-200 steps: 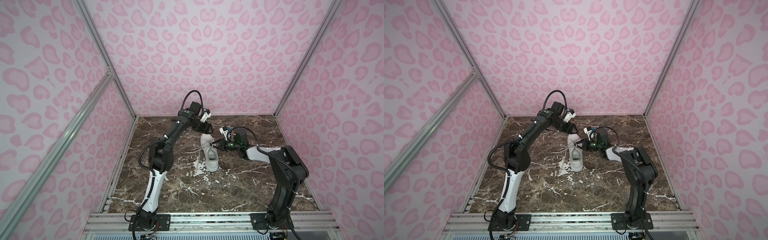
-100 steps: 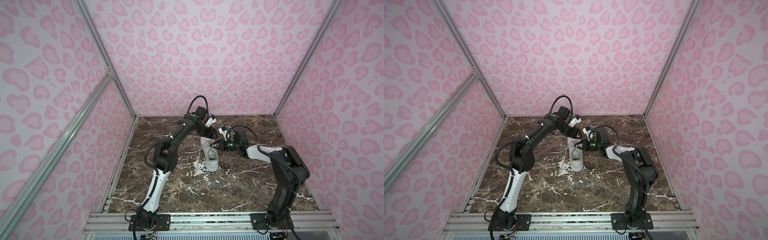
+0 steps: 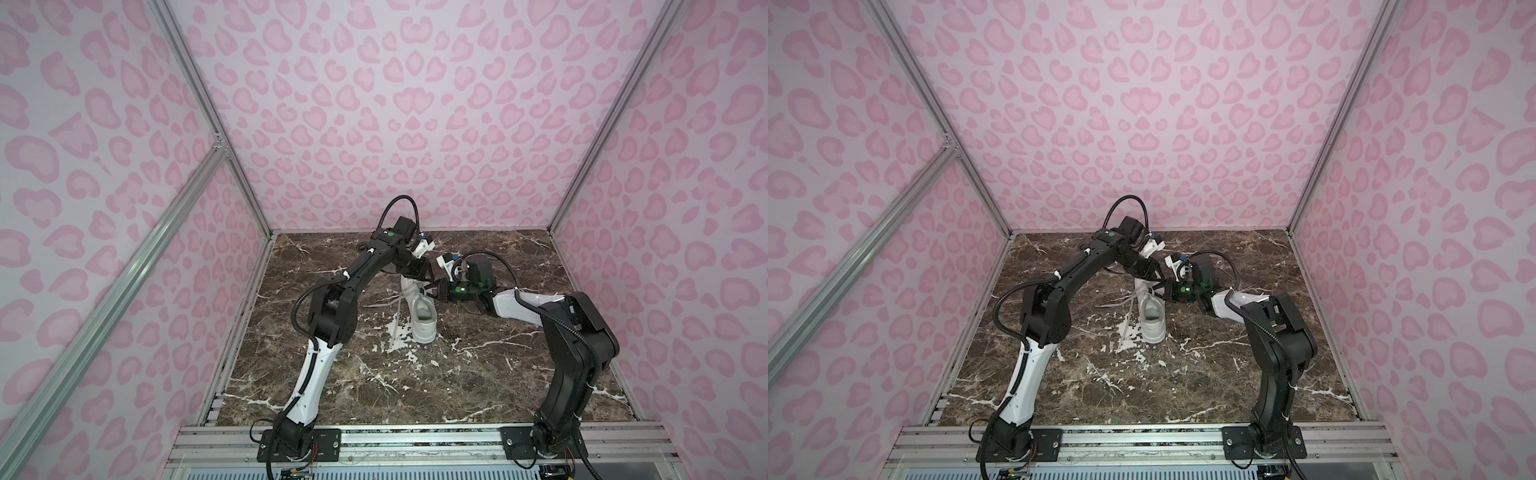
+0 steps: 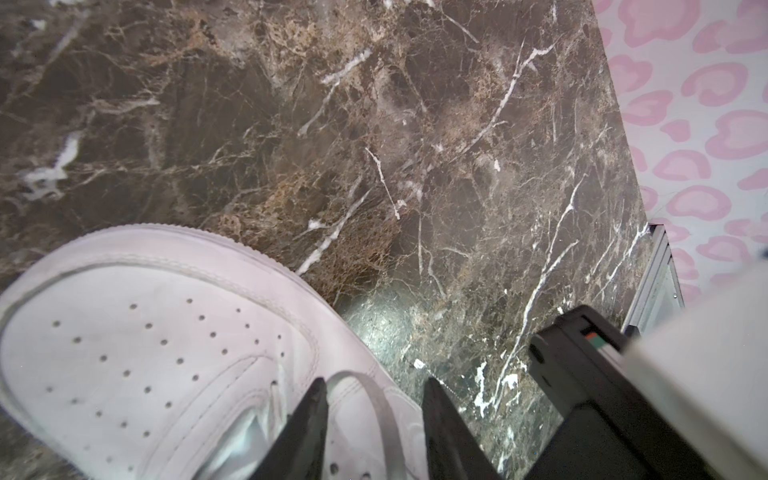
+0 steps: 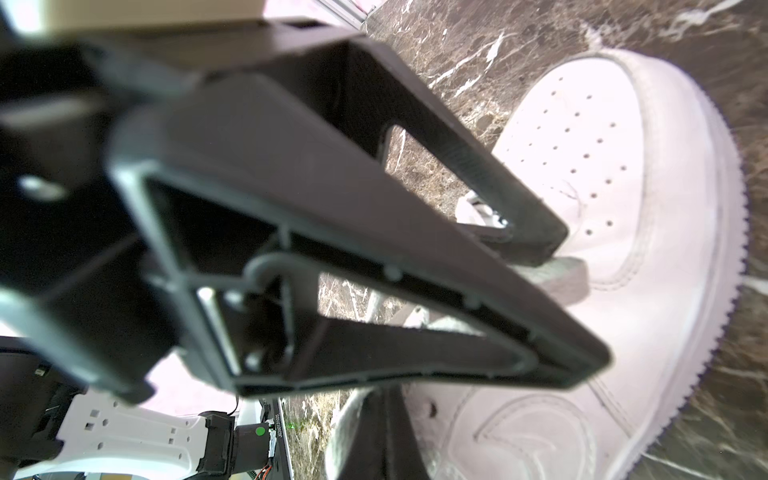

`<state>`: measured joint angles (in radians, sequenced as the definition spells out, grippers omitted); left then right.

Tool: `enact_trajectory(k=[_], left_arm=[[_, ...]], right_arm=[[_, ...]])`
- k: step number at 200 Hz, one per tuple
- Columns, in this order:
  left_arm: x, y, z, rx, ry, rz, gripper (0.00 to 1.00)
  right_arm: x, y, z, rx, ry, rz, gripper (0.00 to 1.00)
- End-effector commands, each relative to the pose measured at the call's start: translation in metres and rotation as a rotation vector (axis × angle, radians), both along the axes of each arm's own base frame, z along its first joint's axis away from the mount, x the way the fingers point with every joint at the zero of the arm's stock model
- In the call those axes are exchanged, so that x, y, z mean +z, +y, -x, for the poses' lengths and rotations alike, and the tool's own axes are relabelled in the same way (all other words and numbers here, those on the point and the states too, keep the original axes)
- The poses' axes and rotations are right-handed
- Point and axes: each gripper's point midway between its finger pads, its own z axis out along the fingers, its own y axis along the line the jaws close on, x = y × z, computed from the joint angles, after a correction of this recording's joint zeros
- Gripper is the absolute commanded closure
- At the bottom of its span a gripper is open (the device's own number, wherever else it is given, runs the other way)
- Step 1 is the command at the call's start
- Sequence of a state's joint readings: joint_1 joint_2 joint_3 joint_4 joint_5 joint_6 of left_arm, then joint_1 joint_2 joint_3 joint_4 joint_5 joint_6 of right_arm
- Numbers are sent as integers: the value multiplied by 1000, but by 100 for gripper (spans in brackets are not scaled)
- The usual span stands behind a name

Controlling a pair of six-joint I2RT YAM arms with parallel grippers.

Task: Tie the shoes

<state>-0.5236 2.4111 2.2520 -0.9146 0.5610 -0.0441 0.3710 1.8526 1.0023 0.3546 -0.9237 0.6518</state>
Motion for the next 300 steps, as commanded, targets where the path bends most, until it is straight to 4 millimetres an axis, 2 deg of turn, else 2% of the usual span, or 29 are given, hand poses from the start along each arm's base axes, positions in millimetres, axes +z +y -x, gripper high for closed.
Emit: enact_trajectory(k=[1, 11, 27, 43, 48, 92, 120, 185, 300], left_arm=[[-1, 0, 4, -14, 7, 1, 62], [-3, 1, 5, -17, 4, -9, 63], [-2, 2, 5, -13, 1, -14, 76], [1, 3, 2, -7, -9, -10, 94], [3, 3, 0, 0, -14, -9, 96], [29, 14, -20, 65, -71, 34, 96], [39, 17, -23, 75, -91, 48, 96], [41, 23, -26, 100, -98, 52, 96], [46, 35, -28, 117, -116, 42, 96]], right_arm=[[-3, 1, 1, 7, 7, 5, 100], [-3, 1, 1, 9, 10, 5, 100], [-3, 1, 1, 9, 9, 7, 100], [-5, 0, 3, 8, 12, 13, 100], [-5, -1, 3, 8, 11, 14, 100], [-13, -8, 8, 2, 29, 48, 100], [-15, -10, 10, 8, 28, 77, 100], [-18, -19, 12, -8, 32, 121, 100], [-20, -48, 17, -56, 51, 141, 100]])
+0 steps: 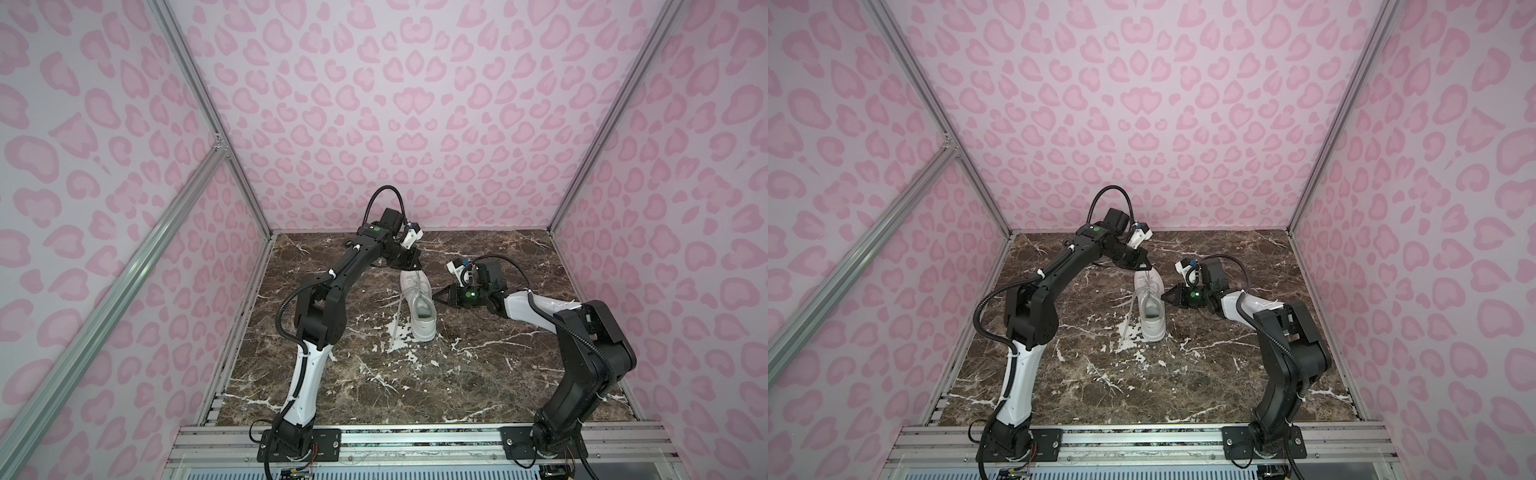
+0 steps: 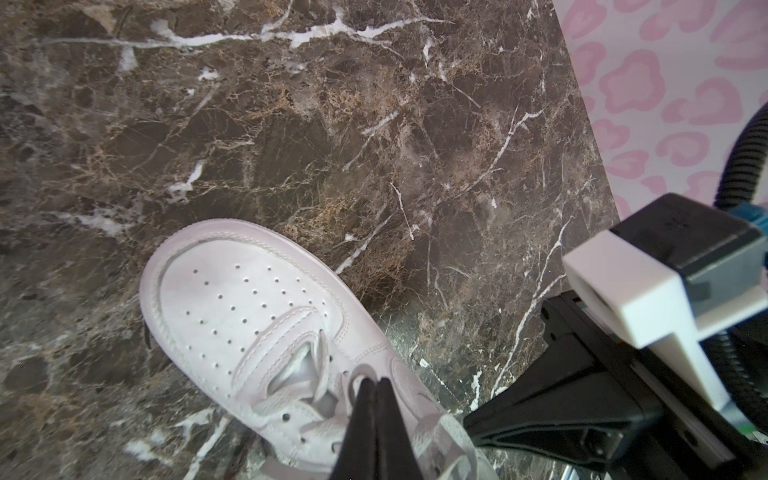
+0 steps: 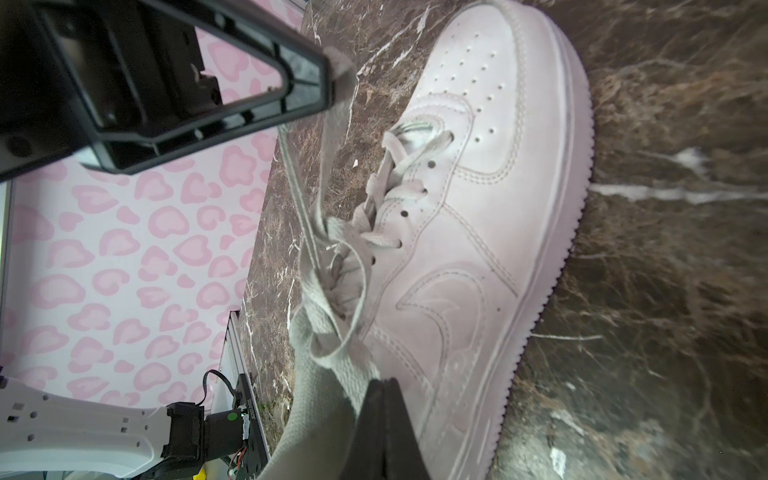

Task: Tie the shoes

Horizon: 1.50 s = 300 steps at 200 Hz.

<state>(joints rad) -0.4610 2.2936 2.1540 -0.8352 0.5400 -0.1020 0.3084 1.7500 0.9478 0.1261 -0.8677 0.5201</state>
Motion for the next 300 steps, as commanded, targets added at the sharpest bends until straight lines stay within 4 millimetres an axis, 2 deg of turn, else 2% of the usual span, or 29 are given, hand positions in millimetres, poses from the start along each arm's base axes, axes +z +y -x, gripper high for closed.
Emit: enact_trajectory(k=[1, 55, 101, 169, 195, 208, 236, 249, 274, 300], left_arm=[[12, 4, -7, 2, -59, 5, 96], [6, 6, -5, -13, -50, -11, 96], [-3, 15, -5, -23, -48, -50, 96], [-5, 17, -6, -21, -35, -41, 96], [-9, 12, -3, -31, -20, -27, 96], [-10, 12, -2, -34, -14, -23, 96], [-9, 11, 0, -40, -12, -14, 96], [-9, 10, -1, -42, -13, -8, 97], [-9, 8, -2, -42, -11, 2, 97], [-8, 7, -1, -45, -7, 10, 96]], right_arm=[[-4, -7, 3, -5, 6, 11, 100], [-3, -27, -4, -61, 5, 16, 100], [-16, -46, -6, -101, 44, 49, 100], [-28, -51, 1, -95, 74, 124, 100], [-28, -35, 6, -23, 77, 112, 100], [-29, -34, 7, 1, 72, 132, 100], [-16, -35, 5, 40, 11, 133, 75], [-13, -40, 5, 63, -14, 172, 68], [-1, -46, 0, 114, -112, 226, 61], [20, -28, -5, 220, -290, 223, 59]])
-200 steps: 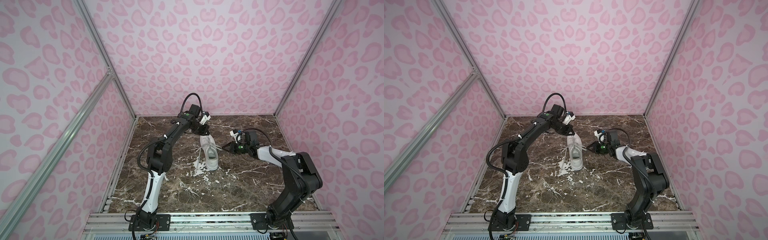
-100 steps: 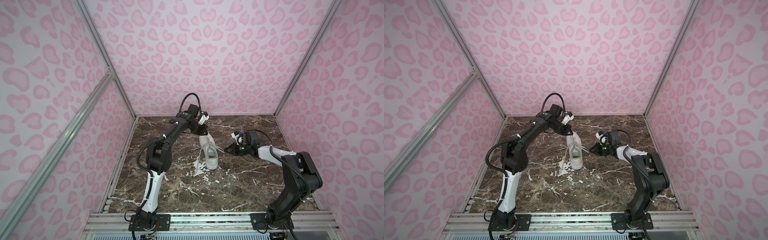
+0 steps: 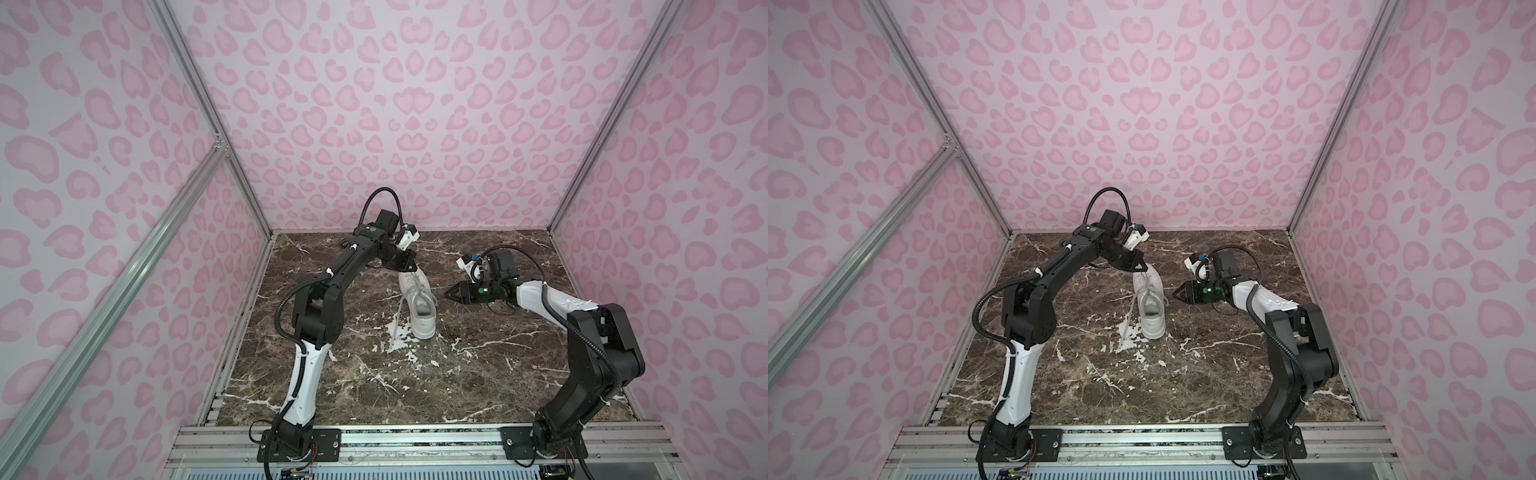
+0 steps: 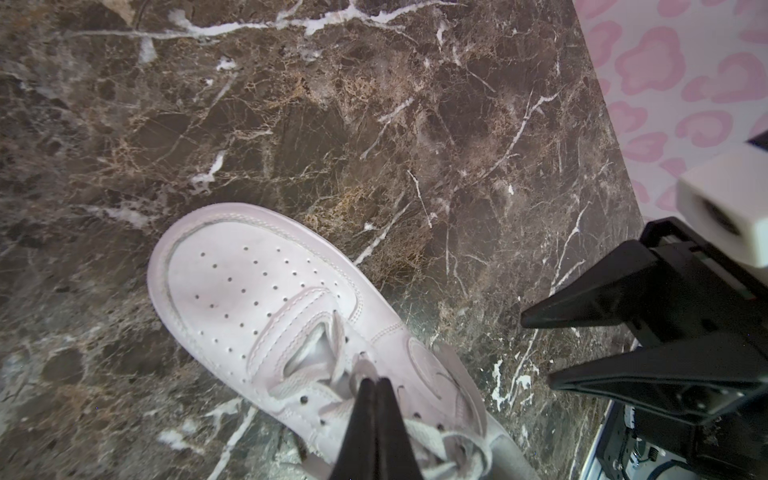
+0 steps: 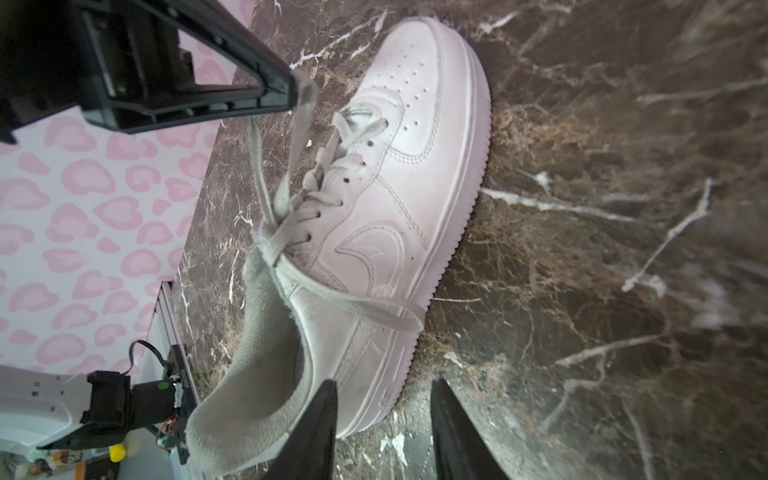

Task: Tie the shoes

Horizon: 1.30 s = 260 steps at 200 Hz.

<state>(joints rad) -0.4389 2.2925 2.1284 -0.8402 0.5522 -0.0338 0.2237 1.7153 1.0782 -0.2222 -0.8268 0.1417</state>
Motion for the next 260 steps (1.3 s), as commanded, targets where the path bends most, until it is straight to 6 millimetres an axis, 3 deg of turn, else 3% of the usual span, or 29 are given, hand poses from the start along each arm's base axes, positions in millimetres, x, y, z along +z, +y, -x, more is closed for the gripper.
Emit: enact_trajectory(k=[1, 33, 91, 193, 260], left_arm=[[0, -4, 1, -10, 6, 23, 96], [-3, -2, 0, -6, 18, 21, 96], [-5, -1, 0, -1, 24, 20, 97], [-7, 0, 1, -5, 26, 13, 96], [-6, 0, 0, -4, 26, 17, 96]], right_arm=[[10, 13, 2, 142, -155, 40, 59], [15, 35, -4, 261, -200, -2, 59], [2, 60, 0, 376, -163, 2, 61], [-13, 64, -8, 395, -135, -6, 63], [2, 49, -19, 345, -147, -71, 62]])
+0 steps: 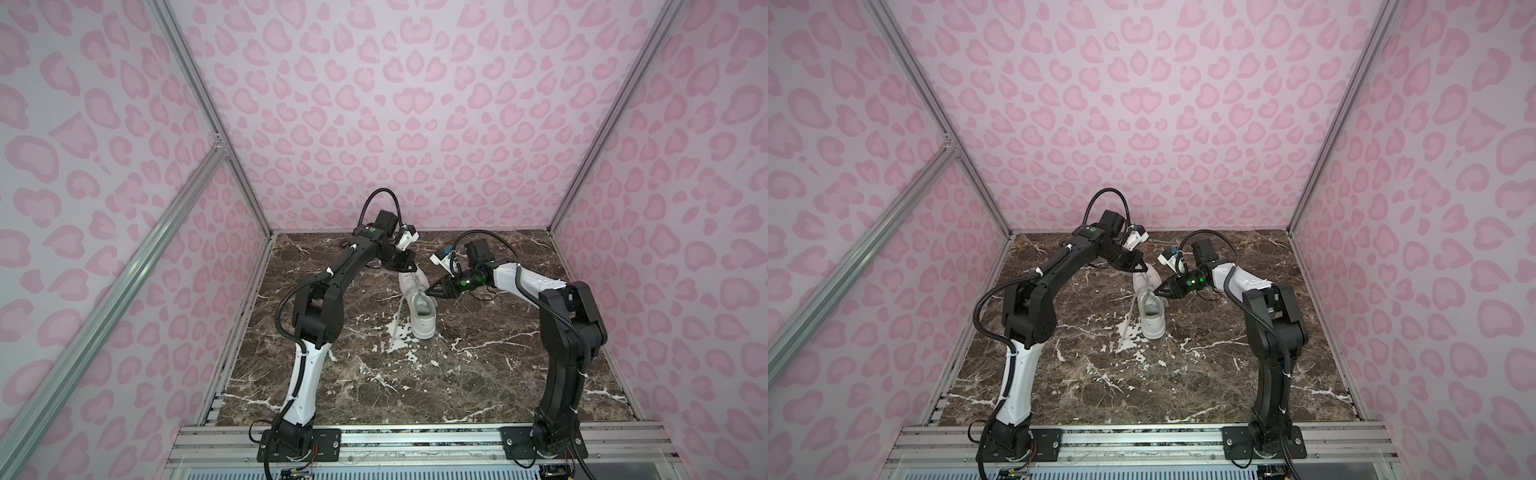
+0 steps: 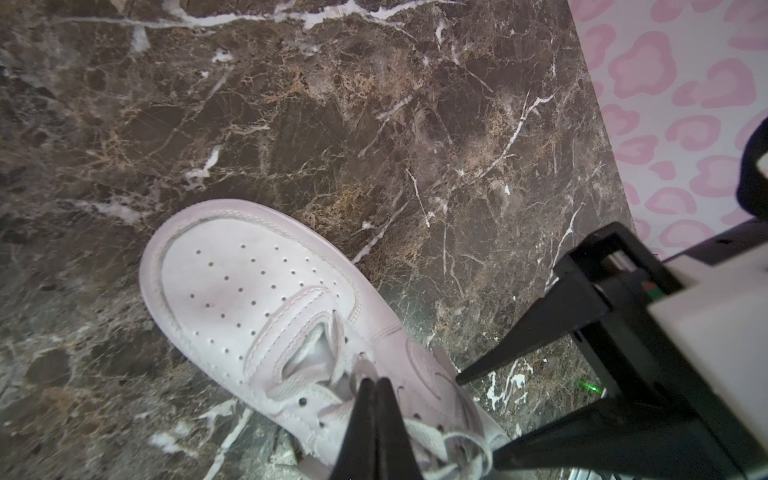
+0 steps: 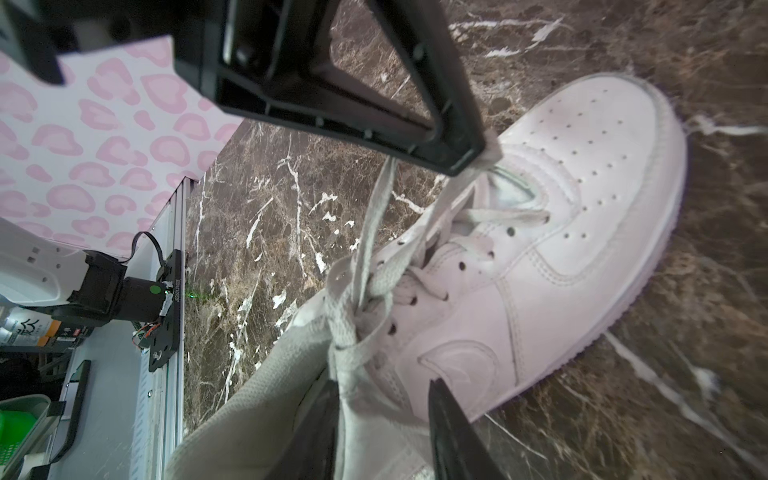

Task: Tie the shoes
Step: 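Tighten the knot by pulling both laces apart above the sneaker's laces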

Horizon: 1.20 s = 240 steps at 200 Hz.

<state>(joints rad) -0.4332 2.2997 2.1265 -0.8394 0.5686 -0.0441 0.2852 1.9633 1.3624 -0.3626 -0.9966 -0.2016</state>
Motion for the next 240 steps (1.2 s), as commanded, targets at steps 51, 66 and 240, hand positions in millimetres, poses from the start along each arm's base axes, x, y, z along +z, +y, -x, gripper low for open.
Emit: enact_trajectory(k=[51, 66, 240], left_arm=[[-4, 0, 1, -10, 7, 2, 97], [-4, 0, 1, -11, 9, 3, 96], [5, 3, 0, -3, -16, -12, 96]], right_arm=[[-4, 5, 4, 39, 34, -38, 62], [-5, 8, 5, 51, 41, -41, 63], [-3, 8, 13, 69, 83, -47, 100]])
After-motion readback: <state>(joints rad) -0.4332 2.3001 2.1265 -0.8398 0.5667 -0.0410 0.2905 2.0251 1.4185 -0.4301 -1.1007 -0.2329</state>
